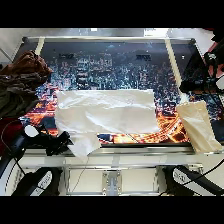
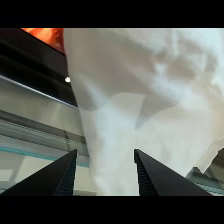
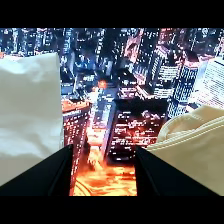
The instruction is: Fold the shirts.
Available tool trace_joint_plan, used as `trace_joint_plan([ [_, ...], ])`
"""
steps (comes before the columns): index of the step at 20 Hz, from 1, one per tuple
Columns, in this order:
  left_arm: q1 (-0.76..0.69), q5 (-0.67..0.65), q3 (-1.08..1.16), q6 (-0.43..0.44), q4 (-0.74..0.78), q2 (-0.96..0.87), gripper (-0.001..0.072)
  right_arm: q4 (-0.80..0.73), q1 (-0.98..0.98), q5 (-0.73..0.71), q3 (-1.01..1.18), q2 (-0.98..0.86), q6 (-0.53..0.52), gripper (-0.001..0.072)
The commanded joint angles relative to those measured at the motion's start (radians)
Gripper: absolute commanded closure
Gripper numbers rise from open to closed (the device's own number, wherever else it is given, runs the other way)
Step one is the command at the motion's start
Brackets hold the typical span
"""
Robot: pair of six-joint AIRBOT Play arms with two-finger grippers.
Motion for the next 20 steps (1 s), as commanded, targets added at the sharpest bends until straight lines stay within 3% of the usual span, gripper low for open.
trace_joint_plan([
  [1, -0.001, 0.032, 0.000, 0.026, -0.018, -0.035, 0.0307, 0.014, 0.000, -0.001, 0.001, 0.000, -0.001, 0.0254],
  [2, -0.001, 0.032, 0.000, 0.026, -0.018, -0.042, 0.0363, 0.024, 0.000, -0.001, 0.001, 0.001, -0.001, 0.0254],
  [5, -0.001, 0.047, 0.000, 0.063, -0.037, -0.074, 0.0378, 0.045, 0.000, 0.023, 0.001, 0.001, -0.001, 0.0254],
  [6, -0.001, 0.053, 0.000, 0.084, -0.055, -0.082, 0.0450, 0.046, 0.000, 0.050, 0.001, 0.000, -0.001, 0.0255],
  [7, -0.001, 0.059, 0.000, 0.116, -0.068, -0.085, 0.0633, 0.045, 0.000, 0.082, 0.001, 0.000, -0.001, 0.0255],
  [8, -0.001, 0.064, 0.000, 0.137, -0.069, -0.085, 0.0696, 0.048, -0.002, 0.128, -0.001, 0.000, -0.001, 0.0254],
  [12, -0.001, 0.063, 0.000, 0.168, -0.069, -0.085, 0.0696, 0.172, -0.036, 0.298, -0.191, 0.000, 0.000, 0.0252],
  [16, -0.001, 0.047, 0.000, 0.220, -0.127, -0.085, 0.0696, 0.388, -0.142, 0.246, -0.492, -0.016, -0.028, 0.0156],
  [17, -0.001, 0.048, 0.000, 0.225, -0.153, -0.085, 0.0696, 0.397, -0.146, 0.266, -0.541, -0.023, -0.028, 0.0089],
  [20, -0.001, 0.053, 0.000, 0.272, -0.219, -0.085, 0.0696, 0.480, -0.145, 0.223, -0.655, -0.027, -0.028, 0.0088],
])
